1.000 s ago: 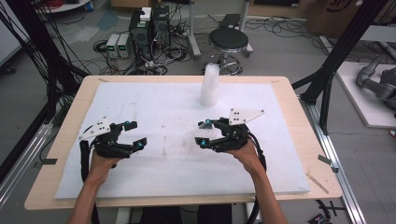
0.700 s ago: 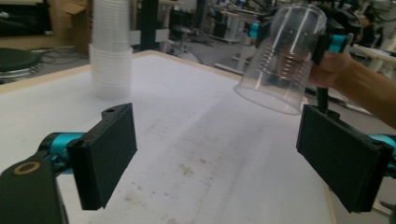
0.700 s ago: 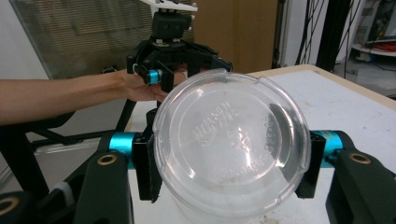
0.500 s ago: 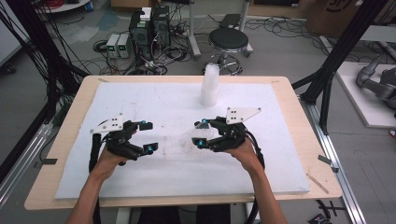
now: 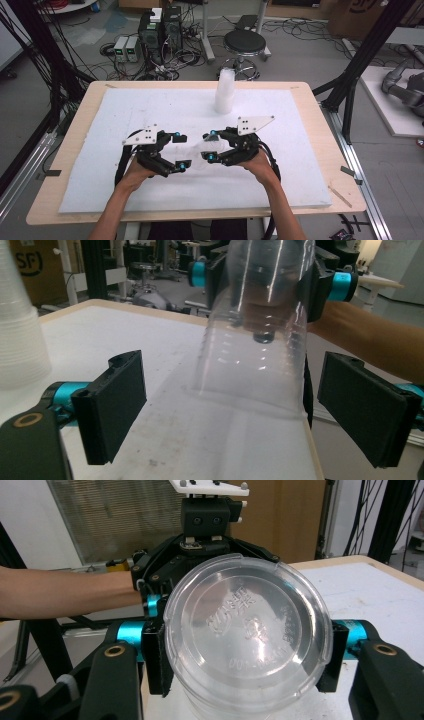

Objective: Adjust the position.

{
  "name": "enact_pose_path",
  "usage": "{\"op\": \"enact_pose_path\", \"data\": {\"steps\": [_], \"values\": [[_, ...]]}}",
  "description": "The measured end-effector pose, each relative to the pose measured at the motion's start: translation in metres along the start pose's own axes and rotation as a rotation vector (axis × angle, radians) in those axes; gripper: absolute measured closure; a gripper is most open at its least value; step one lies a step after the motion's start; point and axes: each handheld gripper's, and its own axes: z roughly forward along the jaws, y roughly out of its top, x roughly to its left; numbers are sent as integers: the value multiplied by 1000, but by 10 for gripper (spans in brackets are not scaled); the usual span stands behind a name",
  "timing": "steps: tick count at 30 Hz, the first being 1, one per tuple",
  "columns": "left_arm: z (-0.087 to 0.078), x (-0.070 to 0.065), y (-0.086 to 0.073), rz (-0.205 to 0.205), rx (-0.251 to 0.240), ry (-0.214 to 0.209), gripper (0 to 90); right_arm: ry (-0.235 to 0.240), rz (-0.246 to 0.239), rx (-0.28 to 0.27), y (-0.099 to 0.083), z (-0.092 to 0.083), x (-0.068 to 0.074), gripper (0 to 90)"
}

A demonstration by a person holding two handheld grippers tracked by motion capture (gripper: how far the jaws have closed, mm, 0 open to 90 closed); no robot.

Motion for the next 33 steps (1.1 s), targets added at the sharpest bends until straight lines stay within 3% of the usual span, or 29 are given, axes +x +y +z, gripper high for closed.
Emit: {"op": "enact_pose_path", "data": {"steps": [6, 21, 33], "values": [[17, -9, 2, 50, -6, -29, 120, 28, -7, -12, 1, 4, 1, 414], [22, -16, 4, 129, -18, -46, 170, 44, -38, -35, 2, 6, 4, 414], [24, -17, 3, 151, -11, -66, 217, 65, -61, -44, 3, 7, 7, 414]]}}
